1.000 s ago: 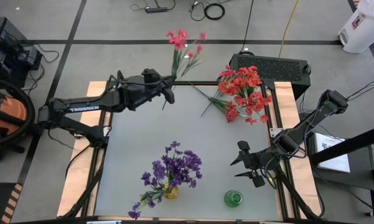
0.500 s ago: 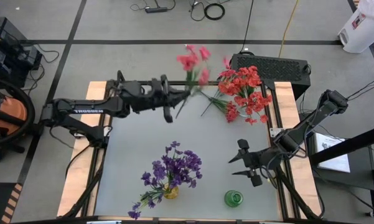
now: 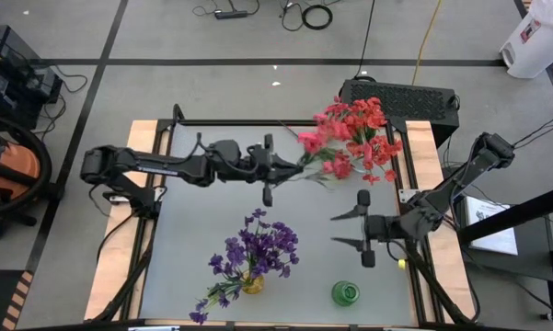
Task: Sort flowers into vase by color
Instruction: Put the left pink flower into the green transparent vase
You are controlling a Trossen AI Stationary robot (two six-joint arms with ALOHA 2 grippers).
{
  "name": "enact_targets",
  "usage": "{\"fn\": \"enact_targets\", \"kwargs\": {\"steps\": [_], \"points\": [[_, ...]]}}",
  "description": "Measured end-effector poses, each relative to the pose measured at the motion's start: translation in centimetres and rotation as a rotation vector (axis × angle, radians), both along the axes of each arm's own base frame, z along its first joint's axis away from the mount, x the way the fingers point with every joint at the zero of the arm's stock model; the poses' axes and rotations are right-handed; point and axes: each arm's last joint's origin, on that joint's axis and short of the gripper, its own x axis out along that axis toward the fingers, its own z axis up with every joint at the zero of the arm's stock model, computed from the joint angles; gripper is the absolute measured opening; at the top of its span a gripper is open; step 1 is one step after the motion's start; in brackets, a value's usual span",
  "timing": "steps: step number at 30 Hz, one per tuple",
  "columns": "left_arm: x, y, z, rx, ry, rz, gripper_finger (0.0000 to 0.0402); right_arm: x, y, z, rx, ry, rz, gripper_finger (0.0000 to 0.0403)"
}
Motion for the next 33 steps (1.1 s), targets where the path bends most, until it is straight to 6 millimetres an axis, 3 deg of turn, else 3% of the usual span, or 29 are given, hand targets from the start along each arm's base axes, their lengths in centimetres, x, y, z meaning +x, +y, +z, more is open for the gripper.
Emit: {"fn": "enact_targets", "kwargs": {"steps": [6,14,20,33], "points": [[1.1,-0.3,-0.8,0.017,-0.067,-0.102,0.0013,0.2,-0.7,2.3,0.014,-0.191,-0.16,0.0219],[1.6,-0.8,-1.2,0.055,-0.103,-0.17,0.0013,0.4,-2.0,4.3,0.116,-0.369,-0.215,0.0219],[1.5,-1.7,-0.8,0.085,-0.154,-0.21,0.0013,1.0,-2.7,4.5,0.184,-0.413,-0.103,0.0219],[1.7,-2.8,-0.6,0.117,-0.209,-0.235,0.0013,1.9,-3.2,4.1,0.194,-0.401,-0.039,0.0219]]}}
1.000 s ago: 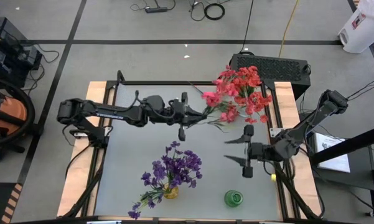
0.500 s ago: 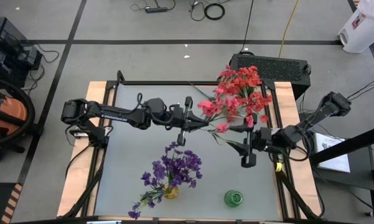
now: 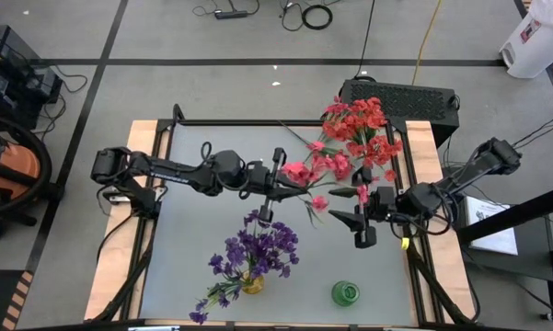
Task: Sort flowers into vase by color
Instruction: Put the left pink flower into the green transparent vase
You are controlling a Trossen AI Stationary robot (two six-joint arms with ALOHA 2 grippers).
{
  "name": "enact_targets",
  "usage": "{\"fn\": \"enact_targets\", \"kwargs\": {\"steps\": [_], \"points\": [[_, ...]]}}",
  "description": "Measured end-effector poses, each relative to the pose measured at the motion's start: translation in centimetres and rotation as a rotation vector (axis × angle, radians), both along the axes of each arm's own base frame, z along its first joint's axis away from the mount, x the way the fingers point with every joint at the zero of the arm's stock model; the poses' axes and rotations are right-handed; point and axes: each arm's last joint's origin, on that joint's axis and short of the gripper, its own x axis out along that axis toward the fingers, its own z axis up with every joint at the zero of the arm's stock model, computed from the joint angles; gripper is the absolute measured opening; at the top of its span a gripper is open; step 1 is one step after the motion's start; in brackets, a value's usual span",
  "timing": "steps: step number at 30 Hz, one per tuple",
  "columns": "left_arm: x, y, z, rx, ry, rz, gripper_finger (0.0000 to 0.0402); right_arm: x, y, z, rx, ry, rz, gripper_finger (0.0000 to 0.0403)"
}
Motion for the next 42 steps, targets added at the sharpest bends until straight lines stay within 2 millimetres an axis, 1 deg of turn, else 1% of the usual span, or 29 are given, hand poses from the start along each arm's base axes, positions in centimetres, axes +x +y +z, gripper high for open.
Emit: {"fn": "enact_targets", "kwargs": {"steps": [4,8,13,18,28,31,34,38,42], "points": [[1.2,0.1,0.1,0.0,-0.003,0.004,0.0013,0.1,0.1,-0.1,-0.024,0.002,-0.008,0.0219],[2.7,0.4,0.0,0.003,0.031,0.008,0.0013,0.2,-0.4,0.1,-0.031,-0.016,-0.041,0.0219],[3.8,0.5,0.5,0.004,0.062,0.008,0.0013,0.4,-0.8,0.1,-0.039,-0.007,-0.06,0.0219],[4.1,0.4,0.2,0.001,0.079,-0.01,0.0013,0.5,-1.1,0.0,-0.041,-0.003,-0.072,0.0219],[4.1,-0.7,0.0,0.007,0.1,-0.044,0.0013,0.5,-1.2,0.0,-0.04,-0.002,-0.082,0.0215],[4.1,-0.7,0.0,0.007,0.101,-0.045,0.0013,0.5,-1.2,0.0,-0.039,-0.002,-0.082,0.0199],[4.1,-0.7,0.0,0.007,0.101,-0.046,0.0013,0.5,-1.2,0.0,-0.04,-0.002,-0.081,0.0172],[4.1,-0.7,0.0,0.01,0.101,-0.061,0.0013,0.5,-1.2,0.0,-0.041,-0.003,-0.078,0.0123],[4.1,-0.7,-0.1,0.01,0.114,-0.064,0.0013,0.5,-1.2,0.0,-0.042,-0.001,-0.077,0.0065]]}}
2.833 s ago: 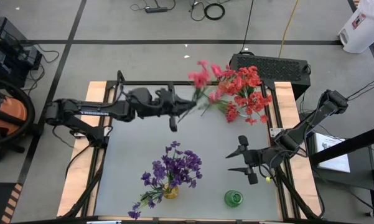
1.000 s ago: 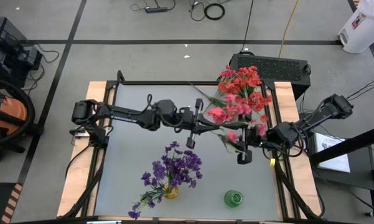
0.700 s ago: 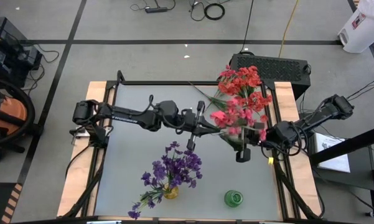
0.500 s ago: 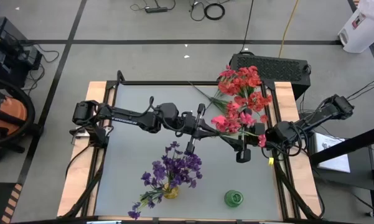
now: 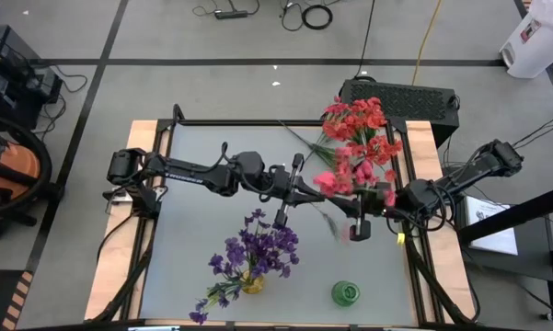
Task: Sort flowers into vase by color
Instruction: Put the left pink flower into the green transparent vase
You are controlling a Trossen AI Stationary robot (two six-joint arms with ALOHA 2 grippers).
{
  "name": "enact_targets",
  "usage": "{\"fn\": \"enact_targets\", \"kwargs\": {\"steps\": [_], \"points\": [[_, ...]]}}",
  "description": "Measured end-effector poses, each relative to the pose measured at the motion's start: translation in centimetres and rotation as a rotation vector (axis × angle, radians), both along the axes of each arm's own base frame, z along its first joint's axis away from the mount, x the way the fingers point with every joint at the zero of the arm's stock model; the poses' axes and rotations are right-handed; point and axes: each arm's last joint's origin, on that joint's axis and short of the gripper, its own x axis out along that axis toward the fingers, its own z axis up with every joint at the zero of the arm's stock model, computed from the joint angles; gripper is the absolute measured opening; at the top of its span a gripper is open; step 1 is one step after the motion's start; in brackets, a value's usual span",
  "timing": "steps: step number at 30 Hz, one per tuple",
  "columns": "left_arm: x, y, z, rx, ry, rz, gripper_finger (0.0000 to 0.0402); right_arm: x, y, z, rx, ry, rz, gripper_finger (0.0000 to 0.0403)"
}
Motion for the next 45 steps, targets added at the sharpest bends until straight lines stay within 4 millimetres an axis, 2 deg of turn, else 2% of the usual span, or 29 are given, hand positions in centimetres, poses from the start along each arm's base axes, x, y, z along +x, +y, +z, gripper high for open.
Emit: {"fn": "enact_targets", "kwargs": {"steps": [4,15,18,23,29,38,45], "points": [[0.0,0.0,-0.1,-0.003,0.008,-0.001,0.0013,0.0,0.0,0.0,-0.018,0.005,-0.004,0.001],[0.0,-0.3,-0.2,-0.005,0.018,-0.01,0.0018,0.0,0.0,-0.1,-0.035,0.019,-0.008,0.0002],[0.0,-0.3,-0.2,-0.005,0.022,-0.01,0.0042,0.0,0.0,-0.2,-0.049,0.024,-0.025,0.0001],[0.0,-0.3,-0.3,-0.007,0.03,-0.003,0.0106,-0.3,-0.3,0.1,-0.072,0.031,-0.101,0.0001],[0.0,-0.3,-0.5,-0.005,0.062,-0.004,0.015,-1.7,-0.6,1.0,-0.086,0.02,-0.135,0.0],[-0.4,0.7,0.0,-0.006,0.075,0.089,0.0153,-4.4,-0.9,1.4,-0.063,0.074,-0.06,0.0],[-1.0,2.1,0.0,-0.011,0.189,0.225,0.0153,-6.8,-0.5,1.4,-0.014,0.122,0.074,0.0]]}}
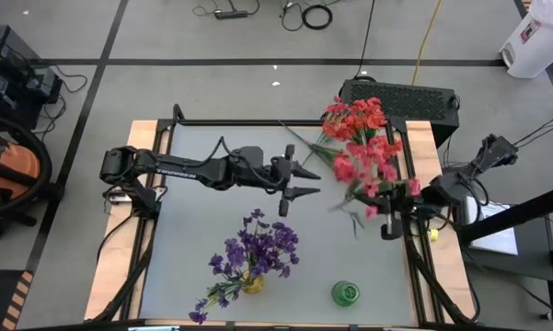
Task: Sort flowers into vase by color
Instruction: Put the left pink flower into the green transparent vase
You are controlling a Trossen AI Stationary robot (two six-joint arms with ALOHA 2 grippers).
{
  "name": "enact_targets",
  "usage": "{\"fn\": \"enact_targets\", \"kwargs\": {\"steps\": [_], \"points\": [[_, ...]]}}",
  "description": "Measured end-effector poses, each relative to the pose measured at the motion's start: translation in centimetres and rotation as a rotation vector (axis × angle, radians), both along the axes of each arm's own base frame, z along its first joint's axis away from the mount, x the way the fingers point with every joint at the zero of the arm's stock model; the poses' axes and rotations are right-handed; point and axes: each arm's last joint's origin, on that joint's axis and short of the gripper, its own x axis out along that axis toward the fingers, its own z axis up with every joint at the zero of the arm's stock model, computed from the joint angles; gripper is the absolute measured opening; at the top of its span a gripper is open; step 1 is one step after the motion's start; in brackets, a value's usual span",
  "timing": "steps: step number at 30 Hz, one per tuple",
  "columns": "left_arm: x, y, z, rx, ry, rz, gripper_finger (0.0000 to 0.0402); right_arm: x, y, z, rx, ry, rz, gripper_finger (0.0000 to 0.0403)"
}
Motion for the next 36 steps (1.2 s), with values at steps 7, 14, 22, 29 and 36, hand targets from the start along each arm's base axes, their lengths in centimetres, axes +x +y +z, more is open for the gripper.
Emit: {"fn": "enact_targets", "kwargs": {"steps": [7,14,22,29,36], "points": [[-1.0,1.1,-0.4,0.005,0.153,0.147,0.0152,-1.8,0.9,-0.5,0.047,0.066,0.181,0.0],[-1.7,1.2,0.0,0.001,0.184,0.166,0.0152,-2.6,2.6,-1.3,0.051,0.137,0.413,0.0],[-1.7,1.1,-0.4,-0.025,0.207,0.171,0.0152,-2.5,4.9,-2.0,0.058,0.183,0.524,0.0],[-1.7,1.2,-0.4,-0.026,0.207,0.171,0.0152,-2.8,5.9,-1.0,0.112,0.085,0.592,0.0],[-1.7,1.2,-0.4,-0.028,0.206,0.171,0.0152,-2.4,6.5,-1.0,0.142,0.074,0.599,0.0]]}}
